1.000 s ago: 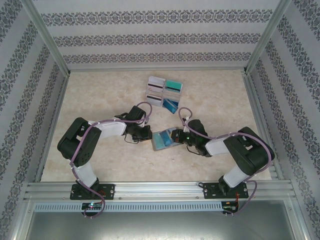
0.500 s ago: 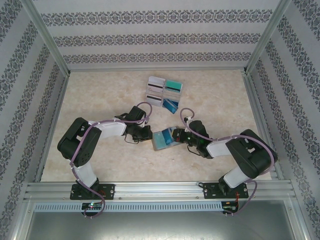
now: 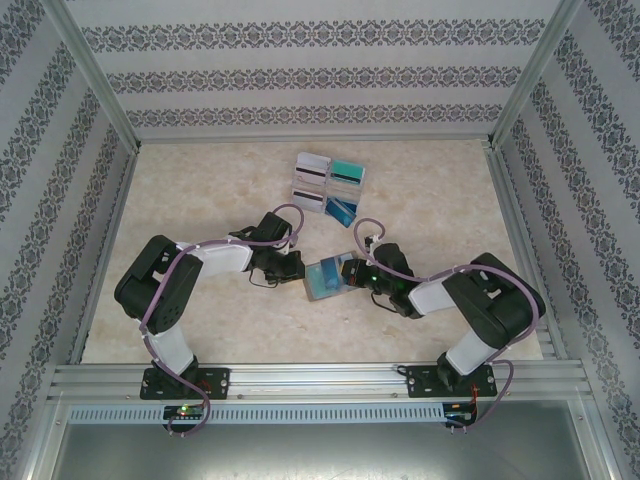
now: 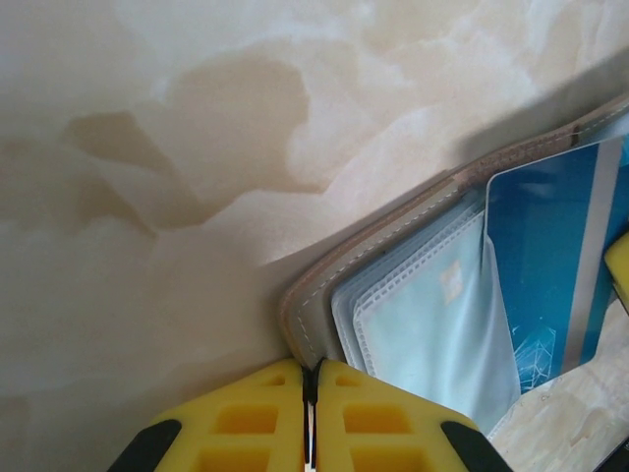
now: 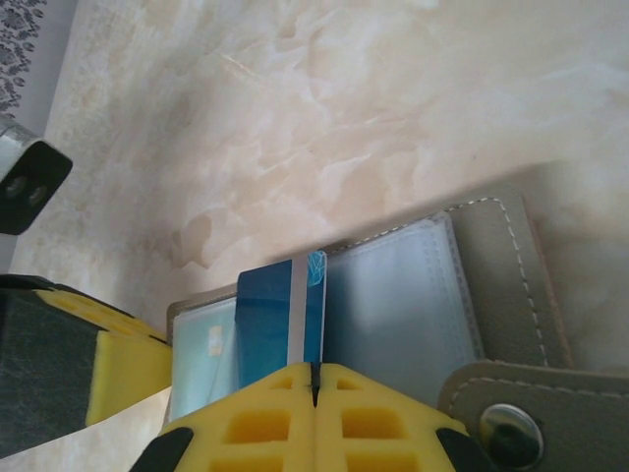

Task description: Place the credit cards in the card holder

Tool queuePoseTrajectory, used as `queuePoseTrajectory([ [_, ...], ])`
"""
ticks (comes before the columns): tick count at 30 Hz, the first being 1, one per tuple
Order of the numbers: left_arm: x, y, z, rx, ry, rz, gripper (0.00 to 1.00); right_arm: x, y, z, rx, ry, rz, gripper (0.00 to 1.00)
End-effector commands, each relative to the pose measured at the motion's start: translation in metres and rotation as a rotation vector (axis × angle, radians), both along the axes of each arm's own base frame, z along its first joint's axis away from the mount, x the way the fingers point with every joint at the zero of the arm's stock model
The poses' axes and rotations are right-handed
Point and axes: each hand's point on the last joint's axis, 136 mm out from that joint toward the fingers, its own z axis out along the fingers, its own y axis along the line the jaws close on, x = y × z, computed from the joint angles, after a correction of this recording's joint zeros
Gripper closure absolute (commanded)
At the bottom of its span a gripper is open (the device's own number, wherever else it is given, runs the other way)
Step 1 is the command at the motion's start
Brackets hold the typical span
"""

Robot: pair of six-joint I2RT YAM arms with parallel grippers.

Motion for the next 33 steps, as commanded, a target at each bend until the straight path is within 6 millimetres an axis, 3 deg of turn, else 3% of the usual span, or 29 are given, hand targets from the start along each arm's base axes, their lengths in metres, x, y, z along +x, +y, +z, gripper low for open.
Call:
queuePoseTrajectory([
  [1,-0.013,-0.009,-0.001,-0.002,0.020,-0.040,0.91,-0.010,0.020,0.015,0.031,-0.005,0.140,1.00],
  [13,-0.011,-0.009,0.000,0.005,0.011,-0.041,0.91,-0.028,0.002,0.017,0.044,0.070,0.224,1.00],
  [28,-0.009,-0.012,0.001,-0.002,0.017,-0.044,0.91,-0.027,-0.008,-0.009,0.023,0.184,0.141,1.00],
  [33,-0.009,-0.012,0.001,0.000,0.016,-0.044,0.91,-0.029,-0.018,-0.006,0.021,0.202,0.113,1.00],
])
